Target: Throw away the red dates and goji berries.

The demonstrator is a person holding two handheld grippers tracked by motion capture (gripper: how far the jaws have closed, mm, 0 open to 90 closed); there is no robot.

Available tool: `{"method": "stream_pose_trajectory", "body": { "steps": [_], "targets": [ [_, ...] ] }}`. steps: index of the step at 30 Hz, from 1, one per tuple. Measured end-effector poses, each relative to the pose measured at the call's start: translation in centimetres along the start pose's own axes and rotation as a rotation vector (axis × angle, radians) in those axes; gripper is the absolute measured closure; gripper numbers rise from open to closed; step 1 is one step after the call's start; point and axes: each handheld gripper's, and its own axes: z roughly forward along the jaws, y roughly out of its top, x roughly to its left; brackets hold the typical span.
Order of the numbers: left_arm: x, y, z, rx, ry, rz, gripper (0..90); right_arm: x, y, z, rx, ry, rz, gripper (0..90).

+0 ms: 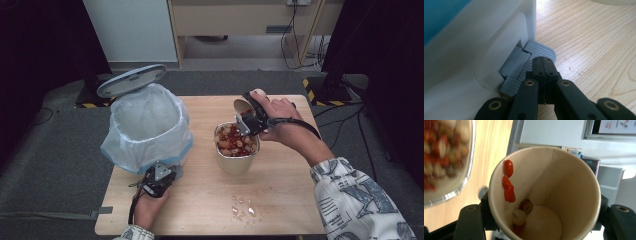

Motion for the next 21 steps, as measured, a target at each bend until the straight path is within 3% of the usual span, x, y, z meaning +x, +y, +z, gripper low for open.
{"method": "stream_pose_trajectory", "body": {
  "steps": [4,11,12,13,16,21],
  "targets": [
    [0.0,0.0,0.0,-0.001,0.001,-0.001,89.6,-0.6,-0.2,-0.1,-0.029,0.003,0.084,32.5],
    [0.0,0.0,0.0,0.000,0.001,0.001,89.7,-1.5,-0.8,-0.5,-0.110,0.046,0.288,32.5],
    [0.0,0.0,0.0,0.000,0.001,0.001,89.7,-1.5,-0.8,-0.5,-0.110,0.046,0.288,32.5],
    [0.0,0.0,0.0,0.000,0.000,0.000,89.7,-1.6,-1.0,-0.5,-0.123,0.055,0.327,32.5],
    [0.0,0.0,0.0,-0.002,0.000,-0.002,89.7,-1.7,-1.2,-0.5,-0.127,0.062,0.355,32.4],
    [0.0,0.0,0.0,-0.002,0.000,-0.001,89.7,-1.6,-1.4,-0.4,-0.125,0.064,0.361,32.4]
  ]
}}
